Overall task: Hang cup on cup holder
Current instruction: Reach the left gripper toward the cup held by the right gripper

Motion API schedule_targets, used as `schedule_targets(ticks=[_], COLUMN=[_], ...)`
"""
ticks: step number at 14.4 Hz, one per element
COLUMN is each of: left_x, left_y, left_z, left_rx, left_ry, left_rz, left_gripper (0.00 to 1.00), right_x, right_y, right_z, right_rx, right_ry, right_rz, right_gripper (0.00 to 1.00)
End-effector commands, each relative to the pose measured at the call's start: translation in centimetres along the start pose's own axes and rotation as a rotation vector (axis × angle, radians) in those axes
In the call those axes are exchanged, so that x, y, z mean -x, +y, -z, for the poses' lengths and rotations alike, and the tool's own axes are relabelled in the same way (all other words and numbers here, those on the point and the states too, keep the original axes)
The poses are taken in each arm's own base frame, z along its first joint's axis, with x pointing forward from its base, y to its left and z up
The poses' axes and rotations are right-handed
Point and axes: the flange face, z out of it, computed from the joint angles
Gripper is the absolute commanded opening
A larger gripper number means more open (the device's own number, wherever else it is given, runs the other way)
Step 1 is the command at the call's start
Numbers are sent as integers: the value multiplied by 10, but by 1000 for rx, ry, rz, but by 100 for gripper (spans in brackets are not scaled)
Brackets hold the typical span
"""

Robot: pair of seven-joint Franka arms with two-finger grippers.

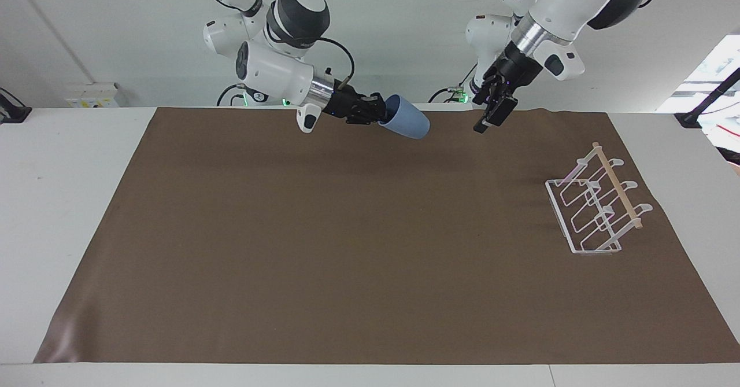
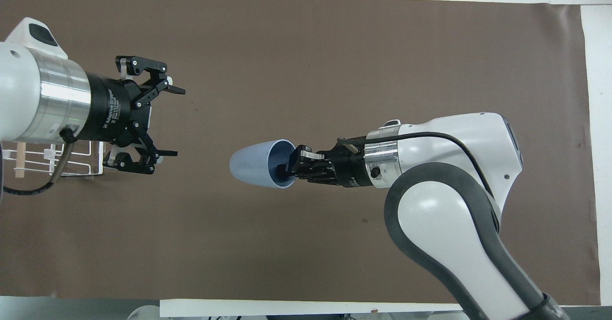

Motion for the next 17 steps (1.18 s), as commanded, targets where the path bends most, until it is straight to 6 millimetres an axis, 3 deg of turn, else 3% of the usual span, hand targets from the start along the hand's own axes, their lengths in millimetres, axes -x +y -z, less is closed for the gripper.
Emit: schedule_targets(ticks=[1,3,7,9,17], left_x=[28,48,49,49,39], left_y=[-9,-24,-36,-32,-38], left_z=[-14,-24,-39,-46,-107], left_rx=[-74,-116,-111,-77,-85], left_ry=[-32,-35,-50,-68,-110], left_rz=[87,69,63,71,110], left_gripper=[99,99,99,99,99], right_x=[4,8,7,11,13], right_y=[3,1,0,-2,-1], right_z=[8,4,3,-2,-5], right_rx=[-23,-20,-20,-15,-12], right_ry=[12,5,21,13,10], right_rz=[-26,-23,-38,-30,-32], right_gripper=[0,0,0,0,0])
